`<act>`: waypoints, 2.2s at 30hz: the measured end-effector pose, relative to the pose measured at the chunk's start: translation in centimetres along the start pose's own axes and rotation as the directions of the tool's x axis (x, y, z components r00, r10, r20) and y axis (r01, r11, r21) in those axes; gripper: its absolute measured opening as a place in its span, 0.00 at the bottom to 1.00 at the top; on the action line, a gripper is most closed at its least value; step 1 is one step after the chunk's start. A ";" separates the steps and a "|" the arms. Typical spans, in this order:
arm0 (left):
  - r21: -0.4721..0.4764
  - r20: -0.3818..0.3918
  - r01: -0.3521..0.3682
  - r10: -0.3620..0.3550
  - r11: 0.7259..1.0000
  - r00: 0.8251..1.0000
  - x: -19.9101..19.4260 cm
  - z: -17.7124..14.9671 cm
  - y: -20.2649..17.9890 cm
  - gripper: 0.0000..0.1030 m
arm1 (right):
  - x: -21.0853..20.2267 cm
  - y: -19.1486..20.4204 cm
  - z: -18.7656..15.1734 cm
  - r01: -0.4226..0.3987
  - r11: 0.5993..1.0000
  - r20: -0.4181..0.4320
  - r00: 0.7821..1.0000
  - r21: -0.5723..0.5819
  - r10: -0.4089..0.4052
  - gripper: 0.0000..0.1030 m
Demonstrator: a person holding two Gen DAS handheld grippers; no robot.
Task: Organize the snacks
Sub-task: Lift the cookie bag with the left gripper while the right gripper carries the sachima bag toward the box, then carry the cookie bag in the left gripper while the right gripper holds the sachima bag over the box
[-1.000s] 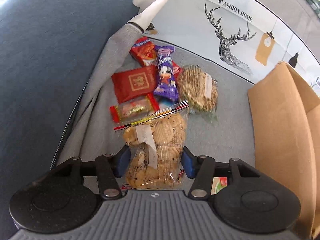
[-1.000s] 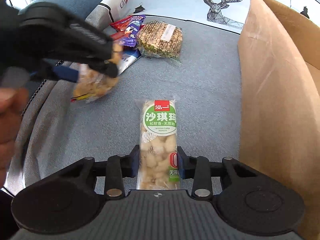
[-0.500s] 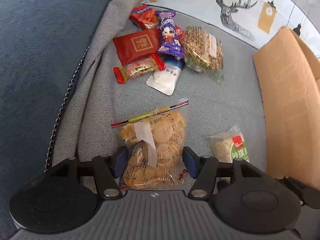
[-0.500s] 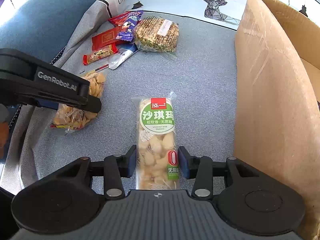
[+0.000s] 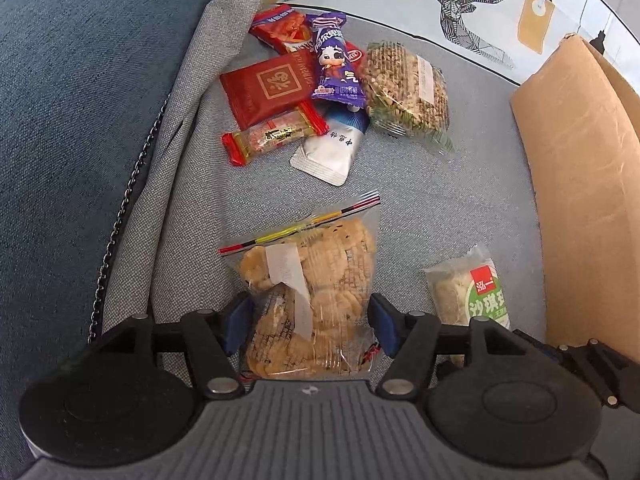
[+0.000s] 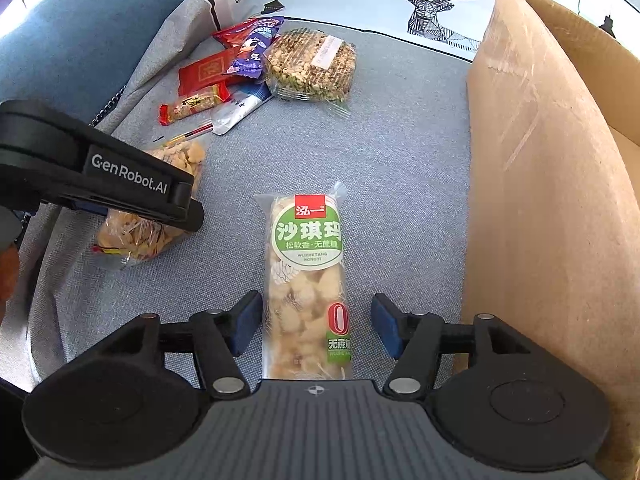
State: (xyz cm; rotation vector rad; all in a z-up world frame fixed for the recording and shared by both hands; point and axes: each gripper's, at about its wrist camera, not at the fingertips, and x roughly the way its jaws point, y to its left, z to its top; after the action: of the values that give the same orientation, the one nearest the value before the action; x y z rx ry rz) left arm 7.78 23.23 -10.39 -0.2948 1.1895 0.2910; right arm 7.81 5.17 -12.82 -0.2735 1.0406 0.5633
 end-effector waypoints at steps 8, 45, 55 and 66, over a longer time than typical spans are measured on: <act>0.009 0.000 -0.005 0.005 1.000 1.000 0.0 0.0 -0.2 0.66 | -0.2 0.4 -0.1 -0.016 0.998 0.018 1.000 -0.054 0.017 0.37; 0.047 0.192 -0.031 0.022 0.998 0.981 -2.5 1.0 -0.9 0.60 | -4.9 -0.7 0.9 -0.052 0.999 0.244 0.969 0.011 0.048 0.37; 0.032 0.315 -0.005 -0.005 0.999 0.949 -4.4 1.4 -1.1 0.60 | -8.0 -1.0 1.4 -0.049 0.999 0.397 0.916 -0.022 0.054 0.37; 0.085 0.369 0.009 -0.040 0.996 0.929 -6.1 1.7 -3.7 0.60 | -11.7 -3.5 1.6 -0.048 0.999 0.482 0.875 -0.008 0.046 0.37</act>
State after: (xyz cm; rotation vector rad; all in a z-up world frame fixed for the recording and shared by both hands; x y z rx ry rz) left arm 8.55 20.05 -3.84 -0.1724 0.8209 0.2616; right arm 6.54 -0.60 -2.04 -0.0926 0.5622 0.6334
